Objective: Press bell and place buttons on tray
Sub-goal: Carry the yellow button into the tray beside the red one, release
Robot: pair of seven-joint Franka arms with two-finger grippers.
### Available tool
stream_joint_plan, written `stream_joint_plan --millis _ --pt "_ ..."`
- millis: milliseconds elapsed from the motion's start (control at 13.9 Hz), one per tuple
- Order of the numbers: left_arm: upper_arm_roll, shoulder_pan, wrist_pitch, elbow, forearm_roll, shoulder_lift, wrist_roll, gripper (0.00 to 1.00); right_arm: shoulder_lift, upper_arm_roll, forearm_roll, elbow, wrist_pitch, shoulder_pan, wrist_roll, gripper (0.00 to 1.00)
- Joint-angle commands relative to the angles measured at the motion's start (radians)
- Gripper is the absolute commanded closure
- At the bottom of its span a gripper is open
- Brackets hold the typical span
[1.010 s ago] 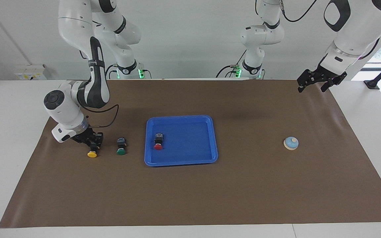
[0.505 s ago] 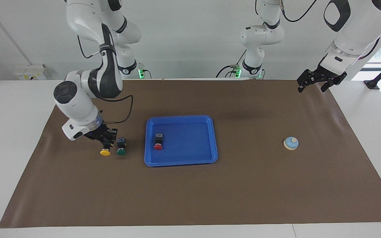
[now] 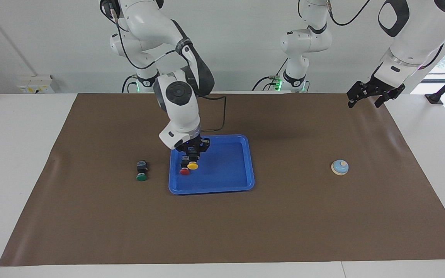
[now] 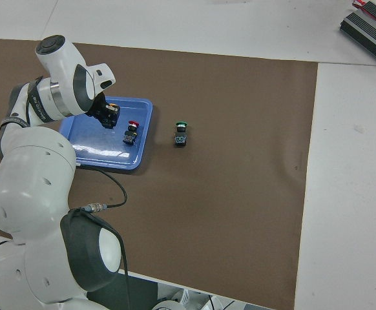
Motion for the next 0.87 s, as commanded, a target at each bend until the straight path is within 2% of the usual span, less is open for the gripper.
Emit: stream_joint_plan --millis 0,144,216,289,361,433,649,794 --pt "0.001 -0.001 -0.013 -0.012 0.002 -0.020 -0.009 0.00 0.039 -0.007 0.028 0.022 0.038 0.030 0.031 1.00" --pt "0.001 -0.001 -0.012 -0.012 0.002 -0.020 -0.009 0.00 0.061 -0.007 0.030 0.001 0.083 0.043 0.036 0.97" --pt "0.001 -0.001 -0.013 -0.012 0.002 -0.020 -0.009 0.00 0.061 -0.007 0.030 -0.027 0.112 0.053 0.039 0.56" --pt "0.001 -0.001 -0.013 -0.012 0.002 -0.020 -0.009 0.00 0.061 -0.007 0.030 -0.039 0.135 0.056 0.054 0.05" --pt "0.001 -0.001 -0.013 -0.012 0.002 -0.020 -0.009 0.00 0.060 -0.007 0.028 -0.045 0.141 0.056 0.062 0.00" --pt "0.001 -0.001 -0.013 -0.012 0.002 -0.020 -0.009 0.00 0.059 -0.007 0.028 -0.039 0.132 0.056 0.062 0.00" --pt "0.001 -0.001 -0.013 -0.012 0.002 -0.020 -0.009 0.00 0.055 -0.016 0.011 0.055 -0.016 0.016 0.045 0.00" --pt "0.001 -0.001 -0.013 -0.012 0.002 -0.020 -0.009 0.00 0.012 -0.018 0.010 0.073 -0.081 -0.082 -0.109 0.00"
